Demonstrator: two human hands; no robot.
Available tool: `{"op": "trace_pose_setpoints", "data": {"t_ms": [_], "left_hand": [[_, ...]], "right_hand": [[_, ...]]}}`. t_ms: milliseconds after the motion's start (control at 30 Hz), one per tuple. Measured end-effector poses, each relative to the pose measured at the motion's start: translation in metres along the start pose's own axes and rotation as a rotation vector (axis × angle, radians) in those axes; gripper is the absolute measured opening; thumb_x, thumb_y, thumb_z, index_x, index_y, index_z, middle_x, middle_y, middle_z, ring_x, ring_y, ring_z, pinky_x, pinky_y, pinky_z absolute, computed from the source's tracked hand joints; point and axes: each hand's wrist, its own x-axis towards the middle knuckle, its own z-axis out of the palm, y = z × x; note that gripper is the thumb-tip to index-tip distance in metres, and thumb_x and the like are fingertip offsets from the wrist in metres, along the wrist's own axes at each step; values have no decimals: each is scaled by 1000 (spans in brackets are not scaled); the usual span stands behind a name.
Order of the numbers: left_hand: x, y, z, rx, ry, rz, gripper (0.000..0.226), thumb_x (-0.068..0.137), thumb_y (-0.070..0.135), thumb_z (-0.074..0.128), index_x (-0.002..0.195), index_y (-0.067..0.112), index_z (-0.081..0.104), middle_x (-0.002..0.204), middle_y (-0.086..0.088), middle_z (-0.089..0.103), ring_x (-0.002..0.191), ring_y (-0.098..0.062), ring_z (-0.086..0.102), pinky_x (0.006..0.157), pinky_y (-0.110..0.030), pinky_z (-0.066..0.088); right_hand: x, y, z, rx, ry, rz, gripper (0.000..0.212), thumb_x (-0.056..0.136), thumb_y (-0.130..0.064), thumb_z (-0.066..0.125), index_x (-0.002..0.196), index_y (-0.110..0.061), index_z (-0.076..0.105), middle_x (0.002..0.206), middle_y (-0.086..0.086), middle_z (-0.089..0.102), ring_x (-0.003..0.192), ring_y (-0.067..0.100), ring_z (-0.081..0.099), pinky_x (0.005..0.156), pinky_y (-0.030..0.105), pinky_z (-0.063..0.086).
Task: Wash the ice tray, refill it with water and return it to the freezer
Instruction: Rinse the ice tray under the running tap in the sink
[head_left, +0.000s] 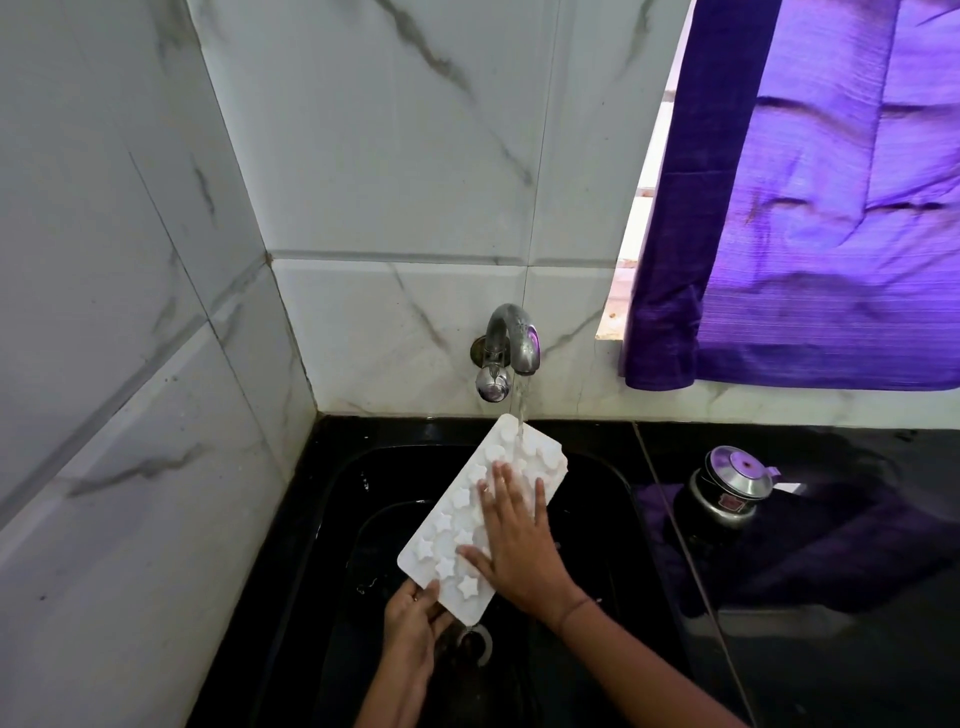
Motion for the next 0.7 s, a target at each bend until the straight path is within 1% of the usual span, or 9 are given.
{"op": "trace_pose_setpoints", "data": {"t_ms": [67, 200, 300, 400, 467, 533, 600, 667, 700], "left_hand": [[0, 1, 1, -22, 1, 10, 22, 94, -4, 42, 112, 0, 55, 92, -16, 63, 81, -29, 61, 48, -26, 56], [1, 4, 1, -40, 4, 38, 23, 94, -4, 42, 113, 0, 55, 90, -13, 65, 78, -25, 62, 48, -24, 55], [2, 6, 4, -55, -8, 49, 24, 93, -5, 42, 111, 2, 57, 87, -10, 70, 71, -19, 69, 51, -25, 56], [-1, 5, 6, -63, -20, 44, 22, 94, -4, 41, 102, 6, 59, 72, -4, 74, 62, -15, 71, 50, -25, 56], [-4, 5, 7, -70, -11, 34, 21, 95, -4, 41, 100, 5, 59, 73, -8, 73, 58, -14, 70, 47, -24, 55], [-4, 5, 6, -77, 7, 30, 21, 95, -3, 41, 107, 3, 57, 85, -13, 67, 61, -18, 70, 48, -24, 55], [-2, 6, 5, -77, 25, 29, 24, 94, -3, 42, 114, 3, 55, 92, -14, 65, 73, -26, 68, 49, -25, 56], [-2, 7, 5, -73, 21, 30, 26, 95, -3, 42, 116, 4, 54, 96, -14, 64, 83, -28, 63, 49, -27, 57], [-3, 7, 5, -69, 15, 31, 25, 95, -2, 42, 116, 4, 54, 97, -14, 64, 85, -28, 63, 49, -27, 57]], "right_hand": [[-8, -14, 5, -1, 19, -89, 76, 95, -61, 19, 143, -4, 36, 153, 18, 26, 144, 30, 16, 109, 55, 14], [-22, -21, 8, -32, 56, -220, 68, 97, -55, 24, 145, -7, 33, 154, 16, 25, 144, 29, 19, 111, 53, 13], [-31, -16, 13, -76, 31, -338, 67, 97, -53, 27, 147, -8, 28, 155, 10, 25, 145, 22, 17, 114, 48, 9], [-36, -7, 14, -77, 7, -381, 65, 97, -52, 29, 147, -11, 29, 155, 6, 27, 145, 18, 17, 116, 43, 8], [-38, 2, 11, -99, -11, -443, 64, 96, -52, 32, 148, -15, 27, 155, 4, 26, 145, 17, 18, 115, 41, 11], [-39, 12, 8, -97, -7, -451, 64, 96, -54, 32, 149, -20, 26, 156, 3, 25, 144, 19, 20, 114, 42, 13], [-35, 21, 3, -86, 11, -430, 58, 96, -57, 30, 146, -27, 33, 155, 6, 27, 143, 22, 23, 113, 45, 15], [-29, 30, -2, -114, 24, -461, 49, 96, -57, 29, 138, -35, 41, 153, 8, 31, 142, 26, 26, 111, 51, 17], [-25, 35, -5, -137, 18, -492, 46, 96, -56, 28, 135, -38, 43, 152, 8, 33, 142, 27, 27, 110, 54, 17]]}}
